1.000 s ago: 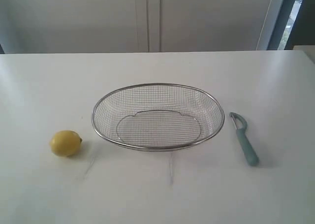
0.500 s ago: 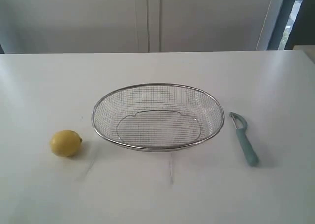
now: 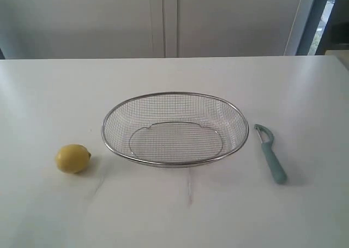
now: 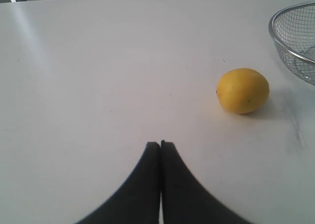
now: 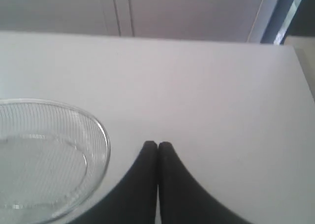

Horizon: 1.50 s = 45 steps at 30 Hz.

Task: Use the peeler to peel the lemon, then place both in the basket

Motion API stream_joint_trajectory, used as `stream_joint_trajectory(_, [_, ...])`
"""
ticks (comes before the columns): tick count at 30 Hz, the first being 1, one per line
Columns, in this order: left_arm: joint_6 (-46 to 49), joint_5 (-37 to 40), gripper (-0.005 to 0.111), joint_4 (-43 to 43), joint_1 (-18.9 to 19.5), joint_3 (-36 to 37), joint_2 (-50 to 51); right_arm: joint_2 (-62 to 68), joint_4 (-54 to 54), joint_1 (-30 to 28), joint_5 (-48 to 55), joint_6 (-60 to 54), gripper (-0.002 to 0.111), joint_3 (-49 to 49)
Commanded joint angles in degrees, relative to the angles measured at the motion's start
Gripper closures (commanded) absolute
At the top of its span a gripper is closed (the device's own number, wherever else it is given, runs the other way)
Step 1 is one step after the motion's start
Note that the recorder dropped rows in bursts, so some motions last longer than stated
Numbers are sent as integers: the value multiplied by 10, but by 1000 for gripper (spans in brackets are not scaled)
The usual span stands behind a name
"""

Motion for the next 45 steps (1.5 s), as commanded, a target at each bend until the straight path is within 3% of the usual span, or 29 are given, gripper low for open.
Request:
stream_joint_trajectory(1, [0,0,107,-5,-4,3,-3,44,-58,0,150,7,108,-53])
stream_joint_trajectory(6, [0,0,107,-5,-4,3,-3,84,-63,0,234,7,108,-66])
stream_joint_trajectory(22, [0,0,107,-5,-4,3,-3,105,-52,0,154,7,108,-66])
stream_joint_trajectory(34, [0,0,107,-5,-4,3,-3,107,34,0,152,7,108,-66])
stream_joint_trajectory(45, [0,0,107,-5,-4,3,-3,126,18,27,202,7,108,-66])
